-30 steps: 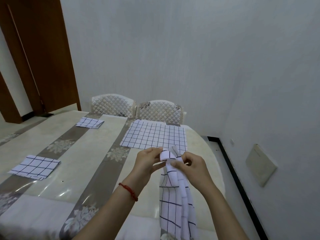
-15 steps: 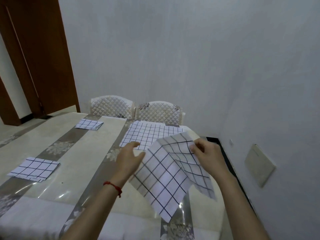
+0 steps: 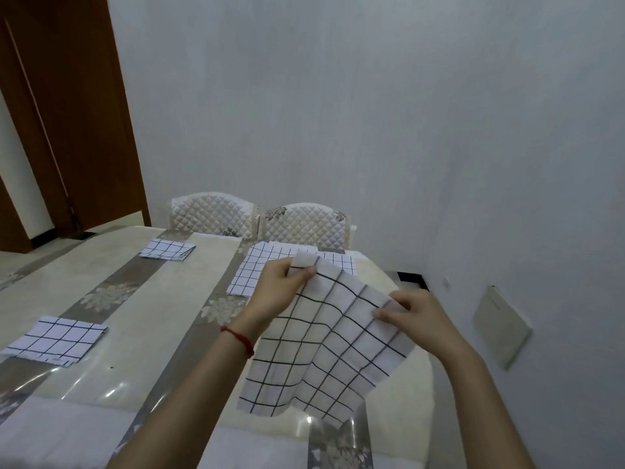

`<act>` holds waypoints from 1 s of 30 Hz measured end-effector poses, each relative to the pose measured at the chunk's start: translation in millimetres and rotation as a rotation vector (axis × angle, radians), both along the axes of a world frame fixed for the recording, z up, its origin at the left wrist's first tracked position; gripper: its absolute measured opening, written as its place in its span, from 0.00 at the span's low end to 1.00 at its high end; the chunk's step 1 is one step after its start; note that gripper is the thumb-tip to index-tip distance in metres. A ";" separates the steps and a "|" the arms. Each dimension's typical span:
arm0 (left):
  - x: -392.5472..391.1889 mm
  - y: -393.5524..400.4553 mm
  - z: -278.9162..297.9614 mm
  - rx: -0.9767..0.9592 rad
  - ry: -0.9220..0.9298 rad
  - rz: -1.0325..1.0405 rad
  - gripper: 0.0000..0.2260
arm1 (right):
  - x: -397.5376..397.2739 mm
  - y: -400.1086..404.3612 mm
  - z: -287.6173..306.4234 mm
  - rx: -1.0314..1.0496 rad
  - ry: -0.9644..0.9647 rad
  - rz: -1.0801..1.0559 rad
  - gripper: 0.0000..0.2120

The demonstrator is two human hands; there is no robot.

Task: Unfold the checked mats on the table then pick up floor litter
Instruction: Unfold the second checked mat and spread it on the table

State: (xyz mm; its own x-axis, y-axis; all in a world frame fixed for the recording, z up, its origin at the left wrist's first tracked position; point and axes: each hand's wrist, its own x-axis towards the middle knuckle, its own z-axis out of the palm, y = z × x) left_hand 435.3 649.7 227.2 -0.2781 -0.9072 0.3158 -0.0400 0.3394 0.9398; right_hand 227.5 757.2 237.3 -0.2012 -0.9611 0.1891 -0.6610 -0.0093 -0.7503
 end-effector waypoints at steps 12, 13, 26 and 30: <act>16.1 -7.4 -7.8 -0.075 -0.212 0.530 0.20 | 26.0 -15.4 -7.4 -0.184 -0.363 -0.048 0.10; 12.5 -0.4 -11.3 -0.161 -0.238 0.555 0.21 | 30.1 -18.8 -7.7 -0.184 -0.359 -0.056 0.10; -21.9 52.9 -29.1 0.096 -0.056 0.044 0.07 | 56.0 -29.1 -21.3 -0.111 -0.143 -0.106 0.11; -25.2 46.3 -23.8 0.364 0.127 0.046 0.10 | 61.5 -25.9 -26.0 -0.090 0.096 -0.066 0.14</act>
